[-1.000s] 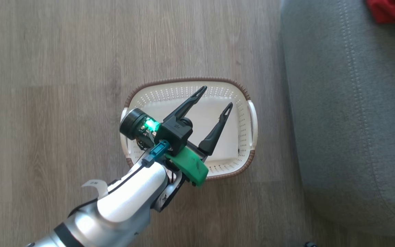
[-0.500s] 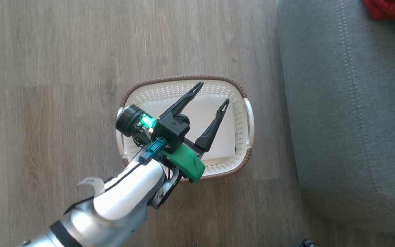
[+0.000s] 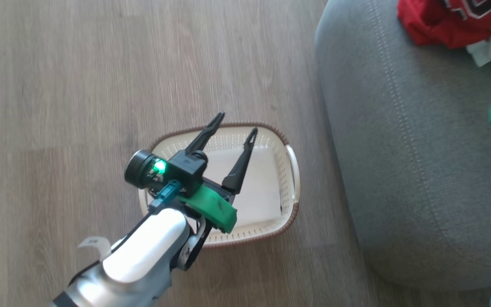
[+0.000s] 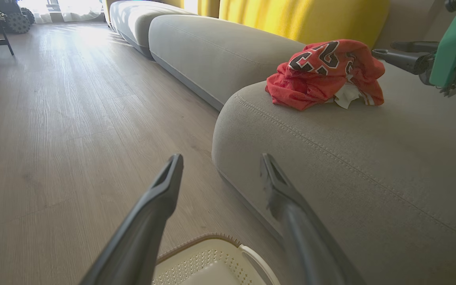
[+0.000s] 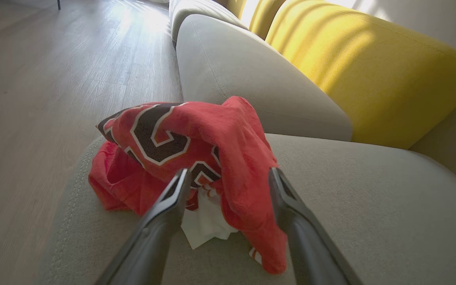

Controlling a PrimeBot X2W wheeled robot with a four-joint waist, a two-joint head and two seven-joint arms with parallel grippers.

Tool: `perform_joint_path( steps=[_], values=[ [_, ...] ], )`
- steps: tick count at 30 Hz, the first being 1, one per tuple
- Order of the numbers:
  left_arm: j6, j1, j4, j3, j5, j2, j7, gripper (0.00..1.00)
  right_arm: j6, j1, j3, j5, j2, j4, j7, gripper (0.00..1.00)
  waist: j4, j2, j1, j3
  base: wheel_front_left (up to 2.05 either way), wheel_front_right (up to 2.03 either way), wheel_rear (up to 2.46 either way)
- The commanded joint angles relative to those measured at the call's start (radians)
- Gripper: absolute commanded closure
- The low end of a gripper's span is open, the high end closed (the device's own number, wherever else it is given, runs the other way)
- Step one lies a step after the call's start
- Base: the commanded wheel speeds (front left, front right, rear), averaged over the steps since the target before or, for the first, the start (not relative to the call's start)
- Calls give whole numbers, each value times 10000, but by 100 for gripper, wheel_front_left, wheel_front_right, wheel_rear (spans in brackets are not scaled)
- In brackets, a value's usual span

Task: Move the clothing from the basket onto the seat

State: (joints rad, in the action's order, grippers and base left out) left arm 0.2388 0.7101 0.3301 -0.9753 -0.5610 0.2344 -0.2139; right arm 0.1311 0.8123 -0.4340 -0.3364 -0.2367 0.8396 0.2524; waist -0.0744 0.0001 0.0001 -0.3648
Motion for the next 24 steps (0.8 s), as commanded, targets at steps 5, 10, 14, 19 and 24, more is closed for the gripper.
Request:
perform_joint_path(
  steps=[5,10,14,19,24],
  values=[
    [164,-488,-201,773,-312,379,-312,0,-4,-503,1294,830,245,-846,93,0,-99,-1,-1,1189,0,0,0],
    [321,-1391,-128,1321,-678,531,-436,0,-4,-1107,2237,1521,669,-1126,93,0,8,-1,-1,2112,0,0,0],
    [571,-2287,-167,1983,-967,722,-469,0,-4,-1640,2862,2119,965,-1326,93,0,200,-1,-1,2720,0,0,0],
    [846,-3497,-750,3137,-1032,965,-475,0,-4,-2586,3359,2575,1299,-1829,93,0,518,-1,-1,3236,0,0,0],
    [989,-4728,-1128,4199,-927,1233,-477,0,-4,-3496,3573,2879,1621,-2429,93,0,738,-1,-1,3574,0,0,0]
  ],
)
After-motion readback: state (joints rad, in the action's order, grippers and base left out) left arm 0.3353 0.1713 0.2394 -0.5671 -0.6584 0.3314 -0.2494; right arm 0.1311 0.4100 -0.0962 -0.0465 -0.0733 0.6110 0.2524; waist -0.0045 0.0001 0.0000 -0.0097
